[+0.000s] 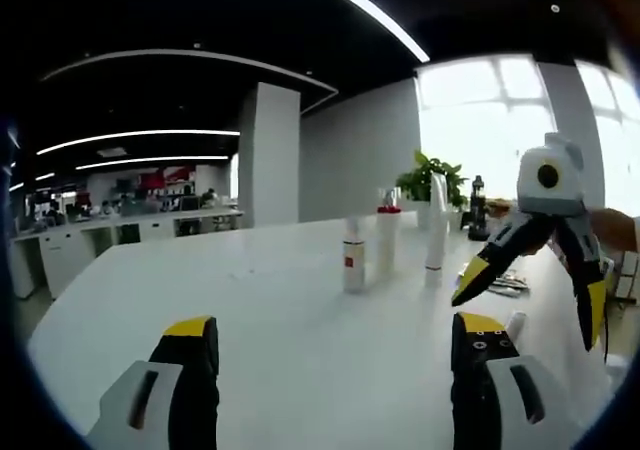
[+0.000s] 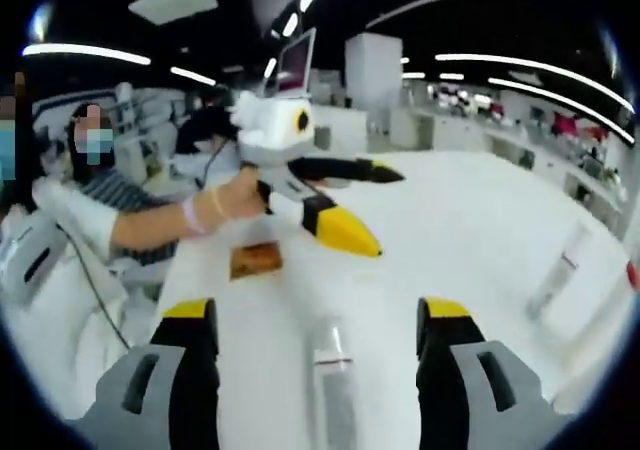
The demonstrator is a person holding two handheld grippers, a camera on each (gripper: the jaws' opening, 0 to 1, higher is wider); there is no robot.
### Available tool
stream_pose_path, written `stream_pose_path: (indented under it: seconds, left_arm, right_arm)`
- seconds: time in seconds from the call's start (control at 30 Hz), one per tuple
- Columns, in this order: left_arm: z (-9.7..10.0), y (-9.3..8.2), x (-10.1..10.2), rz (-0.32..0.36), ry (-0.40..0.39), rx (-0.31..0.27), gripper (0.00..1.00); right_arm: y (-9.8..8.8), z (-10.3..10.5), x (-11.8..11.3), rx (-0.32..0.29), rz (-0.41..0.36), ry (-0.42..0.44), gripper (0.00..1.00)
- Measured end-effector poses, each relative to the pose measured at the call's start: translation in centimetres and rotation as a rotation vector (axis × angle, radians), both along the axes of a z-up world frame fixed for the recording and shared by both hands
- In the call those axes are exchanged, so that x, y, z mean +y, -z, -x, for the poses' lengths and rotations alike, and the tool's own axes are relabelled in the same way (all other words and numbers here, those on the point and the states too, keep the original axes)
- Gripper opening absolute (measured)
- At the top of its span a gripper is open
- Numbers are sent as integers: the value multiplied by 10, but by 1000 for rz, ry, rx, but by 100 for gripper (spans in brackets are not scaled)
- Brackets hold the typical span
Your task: Arrange the skincare products in the storage area until every visible bottle or jar stands upright without overlapping.
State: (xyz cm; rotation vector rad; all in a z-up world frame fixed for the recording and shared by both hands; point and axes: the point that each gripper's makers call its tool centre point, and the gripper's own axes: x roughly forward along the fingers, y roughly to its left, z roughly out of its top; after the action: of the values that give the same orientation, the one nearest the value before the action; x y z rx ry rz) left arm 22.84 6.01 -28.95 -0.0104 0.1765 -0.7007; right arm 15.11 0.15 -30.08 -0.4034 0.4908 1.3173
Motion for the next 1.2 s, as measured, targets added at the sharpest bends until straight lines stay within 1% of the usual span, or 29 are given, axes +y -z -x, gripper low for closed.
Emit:
stream_pose_path:
  seconds: [0.03,0.07,0.13,0.17,0.23,0.27,0.3,0.33,0.37,0.4,0.47,0.5,0.53,0.6,0.63,0.7,0.73,0.8,0.87,0.9,0.97,1.03,1.1,1.2]
  left_arm:
    - [0,0,1,5,0,1,99]
    - [0,0,1,6,0,0,99]
    - [0,-1,2,8,0,-1,99]
    - [0,-1,2,8,-1,-3,99]
    - [4,-1,0,7,0,-4,99]
    - [4,-2,-1,8,-3,-4,99]
    - [4,-2,-1,10,-4,-6,99]
    - [4,-3,-1,13,-4,-6,99]
    - [3,-4,-1,18,-4,-5,99]
    - [-2,-5,1,23,-4,-6,99]
    - [-6,-6,2,22,-1,-8,99]
    - [-8,-7,3,22,0,-10,99]
    - [-10,-8,4,24,1,-12,99]
    - [-17,-12,8,35,-2,-13,99]
    - [-18,-13,10,40,-4,-15,99]
    - [-19,-16,12,52,-7,-21,99]
    - [-20,-18,13,58,-8,-24,99]
    - [-22,-22,15,72,-13,-33,99]
    - [-24,-24,16,76,-16,-38,99]
    - [-26,-24,17,78,-18,-38,99]
    - [-29,-25,18,80,-16,-37,99]
    - [-31,-25,19,83,-16,-38,99]
    - [-33,-27,19,85,-13,-41,99]
    - [-34,-28,17,88,-11,-46,99]
  right_arm:
    - [3,0,-1,2,27,-1,79]
    - [9,0,-3,1,79,-6,76]
    - [16,-6,-7,-44,166,-3,71]
    - [21,-5,-6,-46,203,-19,67]
    - [26,-6,-5,-27,245,-16,66]
    - [31,-5,-7,-18,293,-28,64]
    - [33,-4,-8,-11,307,-31,63]
    - [39,-5,-10,6,355,-20,61]
    - [42,-4,-11,13,379,-29,59]
    - [46,-3,-14,26,425,-42,56]
    - [49,-2,-15,43,449,-34,51]
    - [51,1,-17,82,475,-35,49]
    - [53,3,-17,106,497,-44,48]
    - [54,5,-14,107,505,-57,50]
    - [57,8,-18,118,549,-73,50]
    - [59,8,-15,117,561,-79,49]
    - [60,10,-16,128,578,-88,49]
    - [59,9,-15,118,592,-87,47]
    - [59,9,-17,126,617,-97,47]
    - [60,7,-19,126,642,-97,46]
    - [61,3,-24,109,676,-96,42]
    - [61,0,-26,108,683,-90,38]
    - [61,-4,-27,93,694,-89,35]
    - [61,-2,-27,100,706,-85,34]
